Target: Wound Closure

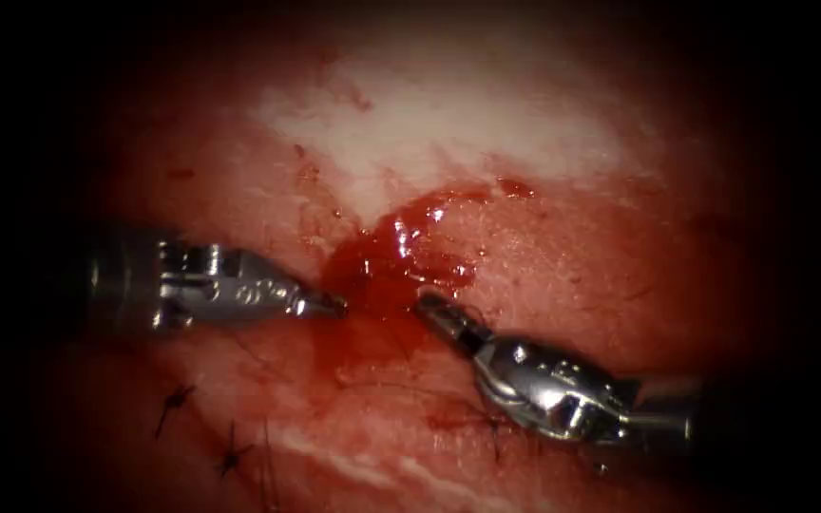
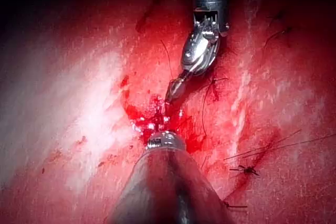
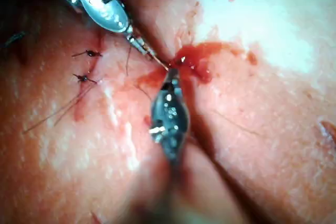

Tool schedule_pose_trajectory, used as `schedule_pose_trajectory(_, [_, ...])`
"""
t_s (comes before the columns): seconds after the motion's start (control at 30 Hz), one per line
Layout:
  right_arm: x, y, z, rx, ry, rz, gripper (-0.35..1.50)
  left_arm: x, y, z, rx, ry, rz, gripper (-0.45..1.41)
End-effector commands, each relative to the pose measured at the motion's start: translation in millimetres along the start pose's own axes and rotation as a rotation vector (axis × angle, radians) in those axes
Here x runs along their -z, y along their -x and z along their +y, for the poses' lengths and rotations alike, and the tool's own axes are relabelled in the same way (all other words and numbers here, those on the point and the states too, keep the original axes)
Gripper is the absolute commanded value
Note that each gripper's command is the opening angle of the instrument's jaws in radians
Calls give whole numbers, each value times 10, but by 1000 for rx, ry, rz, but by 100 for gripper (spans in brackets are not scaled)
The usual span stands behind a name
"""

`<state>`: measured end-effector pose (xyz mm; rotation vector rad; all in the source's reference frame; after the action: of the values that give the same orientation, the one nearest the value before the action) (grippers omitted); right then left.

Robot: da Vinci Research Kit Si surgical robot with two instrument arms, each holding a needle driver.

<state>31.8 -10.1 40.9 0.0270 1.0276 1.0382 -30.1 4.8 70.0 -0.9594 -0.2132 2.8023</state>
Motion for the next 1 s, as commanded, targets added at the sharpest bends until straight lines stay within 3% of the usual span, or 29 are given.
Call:
schedule_pose_trajectory(0.03, [0, 8, -5, -1, -4, -1, -35, -7, 0, 2, 1, 1, -1, -45])
schedule_pose_trajectory(0.07, [0, 9, -5, -1, -1, -1, -35, -5, -1, 1, 3, 0, -2, -45])
schedule_pose_trajectory(0.13, [-1, 12, -7, 2, -21, -1, 29, 2, -3, -1, 7, 0, -5, -45])
schedule_pose_trajectory(0.17, [1, 16, -9, 6, -44, -2, 69, 4, -3, -2, 8, -1, -6, -45])
schedule_pose_trajectory(0.23, [6, 26, -14, 11, -84, -3, 93, 9, -4, -4, 12, -7, -4, -45])
schedule_pose_trajectory(0.33, [15, 33, -20, 5, -116, -3, 94, 21, -5, -8, 18, -13, -4, -45])
schedule_pose_trajectory(0.67, [34, 7, -11, -10, -112, -6, 98, 102, -3, -42, 79, -77, 17, -45])
schedule_pose_trajectory(1.0, [36, 7, -3, -9, -102, 4, 96, 180, -14, -64, 153, -134, 108, -45])
